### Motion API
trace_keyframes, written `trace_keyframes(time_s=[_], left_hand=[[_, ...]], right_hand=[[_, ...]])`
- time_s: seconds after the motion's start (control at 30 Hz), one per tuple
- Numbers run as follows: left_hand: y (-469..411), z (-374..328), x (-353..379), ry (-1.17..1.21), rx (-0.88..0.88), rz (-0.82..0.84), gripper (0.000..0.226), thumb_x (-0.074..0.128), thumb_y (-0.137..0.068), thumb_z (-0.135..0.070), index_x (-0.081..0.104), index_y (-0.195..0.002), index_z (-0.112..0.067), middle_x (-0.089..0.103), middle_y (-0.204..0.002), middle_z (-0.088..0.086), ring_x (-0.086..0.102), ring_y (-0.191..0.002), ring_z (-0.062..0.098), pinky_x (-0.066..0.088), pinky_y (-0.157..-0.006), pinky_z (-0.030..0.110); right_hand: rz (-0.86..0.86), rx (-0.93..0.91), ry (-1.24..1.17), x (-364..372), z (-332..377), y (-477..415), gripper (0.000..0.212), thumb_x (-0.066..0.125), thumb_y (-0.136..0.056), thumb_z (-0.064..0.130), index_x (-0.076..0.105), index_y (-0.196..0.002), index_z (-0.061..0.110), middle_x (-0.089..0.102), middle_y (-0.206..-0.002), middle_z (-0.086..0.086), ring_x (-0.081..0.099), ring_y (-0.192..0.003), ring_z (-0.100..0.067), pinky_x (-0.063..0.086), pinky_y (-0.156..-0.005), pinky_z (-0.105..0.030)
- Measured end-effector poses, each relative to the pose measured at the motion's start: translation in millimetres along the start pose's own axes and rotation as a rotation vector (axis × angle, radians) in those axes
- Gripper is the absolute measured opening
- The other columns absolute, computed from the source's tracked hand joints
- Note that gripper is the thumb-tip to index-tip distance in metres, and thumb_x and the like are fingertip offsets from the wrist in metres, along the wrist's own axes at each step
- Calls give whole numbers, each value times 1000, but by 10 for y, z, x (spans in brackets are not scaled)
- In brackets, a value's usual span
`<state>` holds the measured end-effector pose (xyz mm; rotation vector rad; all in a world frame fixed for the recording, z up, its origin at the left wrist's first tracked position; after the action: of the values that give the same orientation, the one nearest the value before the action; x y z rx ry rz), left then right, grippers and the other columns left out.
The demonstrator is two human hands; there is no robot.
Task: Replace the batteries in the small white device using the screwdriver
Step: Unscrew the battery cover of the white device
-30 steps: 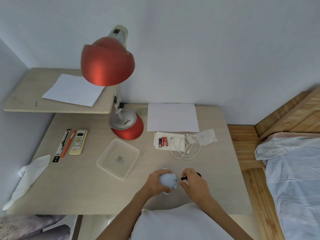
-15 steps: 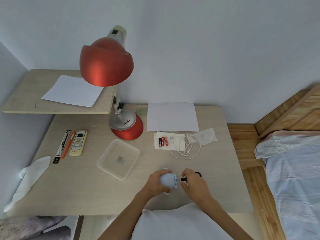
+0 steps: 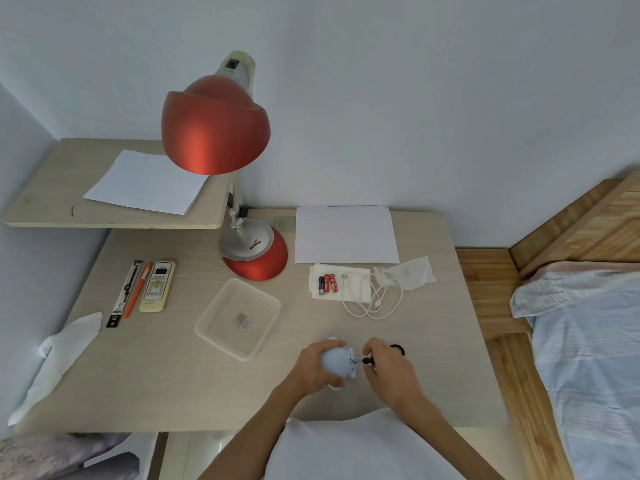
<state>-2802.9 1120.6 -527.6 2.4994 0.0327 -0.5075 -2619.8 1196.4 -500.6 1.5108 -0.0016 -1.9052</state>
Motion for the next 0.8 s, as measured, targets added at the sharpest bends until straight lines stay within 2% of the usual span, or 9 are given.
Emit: trace_keyframes(time_s=[0.13,0.2,0.3,0.4,0.47,0.6,0.67,0.8], left_hand=[[0,2,7,4,1,0,84,98,-70,-16,62,-145,-27,54,-151,3,54,-133,22,54,-107,34],[0,6,4,3,1,-1,85,98,-69,-16,62,-145,-28,54,-151,3,54,-133,22,54,-107,36],[2,17,-2,5,2,1,85,98,-69,-16,62,-146,-28,54,-151,3,54,-134,23,54,-108,37],[2,10,-3,12,-4,1,85,98,-69,-16,62,-145,-29,53,-151,3,54,-132,22,55,-106,35],[-3,9,-3,11,-2,2,85,98,-70,-16,63,-145,-29,54,-150,3,54,-132,22,55,-106,35],[4,17,-9,18,-4,6,85,98,-69,-16,62,-146,-28,54,-150,3,54,-133,23,55,-108,38],[5,23,-12,23,-4,7,85,98,-69,-16,63,-145,-29,54,-151,3,54,-134,23,55,-109,39],[4,21,-18,14,-4,9,85,98,-70,-17,62,-146,-29,53,-150,3,54,-133,23,55,-108,38]], right_hand=[[-21,12,-1,15,-12,-5,11,60,-105,27,60,-114,20,65,-117,5,62,-103,-21,53,-84,-38],[-26,21,-11,9,-12,-5,12,60,-105,31,60,-108,19,65,-110,5,61,-100,-20,53,-83,-38],[-21,19,-27,18,-10,4,17,64,-102,31,59,-115,21,65,-112,6,63,-101,-19,53,-81,-36],[-3,4,-28,36,-10,16,26,64,-99,23,55,-123,25,65,-116,9,65,-103,-15,55,-82,-35],[-9,5,-22,42,-15,10,22,63,-99,20,57,-120,24,66,-116,9,64,-104,-16,56,-83,-37],[-31,8,-26,31,-2,-10,10,63,-102,28,60,-110,21,67,-106,6,62,-98,-18,55,-82,-38],[-31,16,-28,27,4,-7,13,62,-103,33,60,-104,20,66,-100,6,62,-94,-19,55,-80,-38],[-24,18,-42,22,6,17,17,65,-100,33,59,-111,22,68,-102,6,64,-96,-17,55,-78,-35]])
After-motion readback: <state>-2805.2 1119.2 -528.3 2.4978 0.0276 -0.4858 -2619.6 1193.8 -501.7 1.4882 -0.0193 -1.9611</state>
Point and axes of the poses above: each hand's wrist, its own y-axis away from the middle knuckle, its own x-axis out of the palm, z = x × y, the point moved 2 cm from there along -y, towards the middle knuckle
